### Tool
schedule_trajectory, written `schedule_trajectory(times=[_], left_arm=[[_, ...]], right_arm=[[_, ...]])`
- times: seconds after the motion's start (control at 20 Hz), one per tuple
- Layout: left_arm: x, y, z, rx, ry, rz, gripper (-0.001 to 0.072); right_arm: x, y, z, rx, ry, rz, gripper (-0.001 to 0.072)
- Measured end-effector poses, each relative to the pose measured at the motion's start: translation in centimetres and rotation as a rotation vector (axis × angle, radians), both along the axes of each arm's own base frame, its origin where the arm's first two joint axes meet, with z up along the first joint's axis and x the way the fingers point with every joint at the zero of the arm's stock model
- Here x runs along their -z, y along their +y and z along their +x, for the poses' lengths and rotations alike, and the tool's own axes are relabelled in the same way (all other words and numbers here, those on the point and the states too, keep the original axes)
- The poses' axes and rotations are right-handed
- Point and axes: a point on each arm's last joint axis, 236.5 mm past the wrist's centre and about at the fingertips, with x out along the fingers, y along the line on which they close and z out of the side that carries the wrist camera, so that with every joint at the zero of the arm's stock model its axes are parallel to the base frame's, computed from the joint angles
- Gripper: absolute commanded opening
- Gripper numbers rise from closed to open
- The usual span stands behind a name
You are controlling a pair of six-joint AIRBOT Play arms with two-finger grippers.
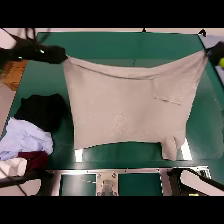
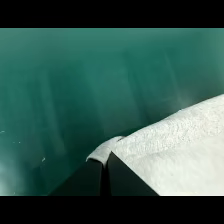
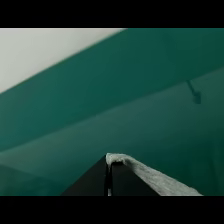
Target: Fold the shirts.
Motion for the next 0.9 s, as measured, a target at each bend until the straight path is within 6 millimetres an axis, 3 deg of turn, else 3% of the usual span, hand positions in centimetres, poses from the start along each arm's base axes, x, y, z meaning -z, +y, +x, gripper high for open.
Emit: schedule_trajectory(times=[0.15, 0.25, 0.4, 0.5, 0.7, 0.9], left_arm=[[5.7, -0.2, 2.8, -0.011, 0.066, -0.009, 0.0022], [7.5, -0.2, 4.2, -0.023, 0.072, -0.013, 0.0022], [8.6, 0.0, 5.3, -0.037, 0.066, -0.009, 0.0022], [9.6, 0.3, 5.0, -0.024, 0.089, 0.022, 0.0022], [12.4, 1.3, 3.1, 0.024, 0.182, 0.114, 0.0023], [15.8, 1.8, 0.7, 0.048, 0.281, 0.154, 0.0023]], right_arm=[[8.4, -0.6, 3.1, 0.013, 0.141, 0.061, 0.0010], [11.4, -1.1, 4.4, 0.024, 0.188, 0.086, 0.0011], [13.5, -2.7, 5.2, 0.046, 0.220, 0.102, 0.0010], [14.7, -3.9, 4.6, 0.045, 0.259, 0.094, 0.0010], [17.5, -5.8, 2.0, 0.010, 0.369, 0.029, 0.0010], [20.4, -6.0, -0.2, -0.013, 0.461, 0.013, 0.0010]])
